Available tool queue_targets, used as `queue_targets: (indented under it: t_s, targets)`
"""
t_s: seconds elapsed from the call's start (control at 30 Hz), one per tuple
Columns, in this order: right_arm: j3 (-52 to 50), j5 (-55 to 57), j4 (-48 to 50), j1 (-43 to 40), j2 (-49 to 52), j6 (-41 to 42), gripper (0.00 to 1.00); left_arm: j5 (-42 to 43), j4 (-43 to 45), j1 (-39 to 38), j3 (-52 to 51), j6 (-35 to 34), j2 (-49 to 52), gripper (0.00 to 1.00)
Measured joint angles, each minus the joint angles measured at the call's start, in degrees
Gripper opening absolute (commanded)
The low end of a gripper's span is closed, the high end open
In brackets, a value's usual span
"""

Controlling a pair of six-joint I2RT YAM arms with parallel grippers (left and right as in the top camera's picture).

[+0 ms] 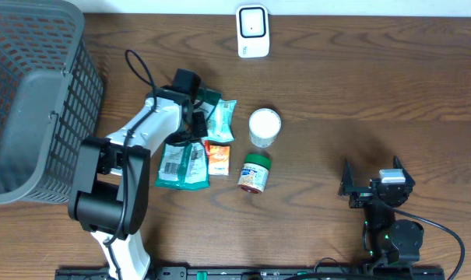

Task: Scan the item barcode
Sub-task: 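Carry the gloves pack out and lay it left of the items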

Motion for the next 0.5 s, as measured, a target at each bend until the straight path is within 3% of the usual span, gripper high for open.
queue_targets:
  t_s: [0.3, 0.5]
  targets:
    - [0.0, 0.0, 0.0, 0.0, 0.0, -0.02, 0.99, 1.73, 0.61, -5.09, 0.35, 0.02, 0.26, 0.11]
    - [0.0, 0.0, 0.0, 0.0, 0.0, -0.02, 0.99, 1.31, -0.04, -4.61, 0.98, 0.02, 0.28, 0.11]
